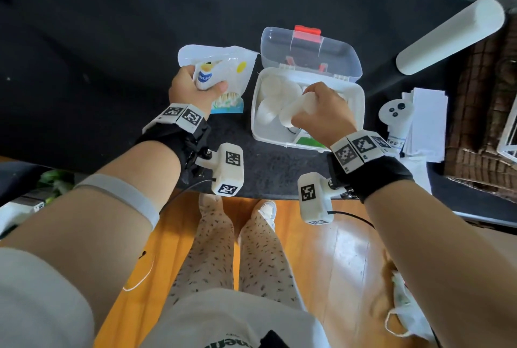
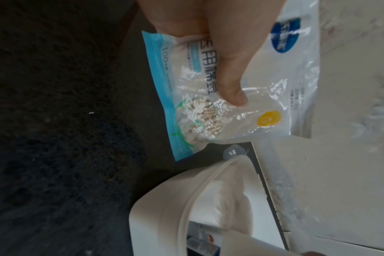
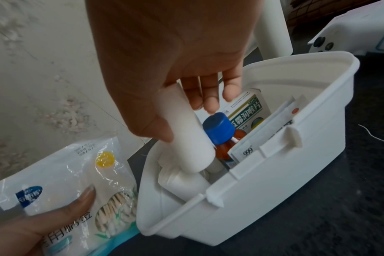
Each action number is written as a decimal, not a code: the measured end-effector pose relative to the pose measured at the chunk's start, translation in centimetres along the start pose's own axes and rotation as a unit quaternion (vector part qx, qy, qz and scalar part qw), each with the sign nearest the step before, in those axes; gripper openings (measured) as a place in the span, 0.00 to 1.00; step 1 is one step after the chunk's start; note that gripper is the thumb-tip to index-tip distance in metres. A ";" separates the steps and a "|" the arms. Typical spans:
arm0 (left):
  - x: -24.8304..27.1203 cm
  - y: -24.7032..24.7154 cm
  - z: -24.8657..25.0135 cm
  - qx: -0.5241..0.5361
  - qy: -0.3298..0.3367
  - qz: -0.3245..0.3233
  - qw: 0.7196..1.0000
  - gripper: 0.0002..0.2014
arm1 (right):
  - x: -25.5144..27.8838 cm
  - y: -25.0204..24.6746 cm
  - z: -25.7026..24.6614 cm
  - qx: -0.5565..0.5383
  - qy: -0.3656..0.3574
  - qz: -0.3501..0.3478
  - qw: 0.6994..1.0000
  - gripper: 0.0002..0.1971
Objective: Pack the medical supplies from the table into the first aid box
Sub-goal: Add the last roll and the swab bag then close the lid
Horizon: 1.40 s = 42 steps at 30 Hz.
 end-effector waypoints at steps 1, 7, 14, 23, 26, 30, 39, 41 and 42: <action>0.0 0.1 0.0 0.001 0.000 -0.001 1.000 0.23 | -0.1 0.1 0.0 0.005 -0.003 0.002 1.000 0.22; -0.1 0.1 -0.3 0.012 0.000 -0.004 1.000 0.22 | -1.2 1.3 -0.3 0.097 -0.030 0.009 0.995 0.23; -0.3 0.2 -1.2 0.011 -0.001 -0.010 1.000 0.22 | -2.3 3.2 -0.2 0.209 -0.035 0.092 0.973 0.20; -0.6 0.0 -2.1 0.018 0.009 -0.016 1.000 0.23 | -2.7 4.2 0.3 0.179 -0.015 0.114 0.977 0.24; -0.6 0.0 -2.0 0.017 0.015 -0.023 0.999 0.22 | -2.3 4.1 0.3 0.166 -0.021 0.116 0.979 0.26; -0.1 -0.3 -0.5 0.029 0.033 -0.020 0.999 0.22 | -1.0 2.1 1.0 0.090 -0.026 0.124 0.988 0.28; 2.4 1.9 6.8 0.236 0.068 -0.081 0.966 0.18 | 0.8 -1.2 6.2 0.089 0.038 0.093 0.991 0.18; 3.2 3.7 7.0 0.225 0.046 -0.117 0.966 0.17 | 0.8 -1.2 6.7 0.105 0.031 0.082 0.991 0.16; 3.6 4.6 6.8 0.206 0.040 -0.133 0.969 0.16 | 0.8 -1.2 6.9 0.114 0.027 0.078 0.990 0.16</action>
Point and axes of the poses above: each hand's wrist, its own x-axis away from the middle knuckle, its own y-axis out of the palm, z = x × y, the point moved 3 cm from there along -x, towards the middle knuckle, and after that the axes turned 4 degrees about x, right-handed, at the moved point
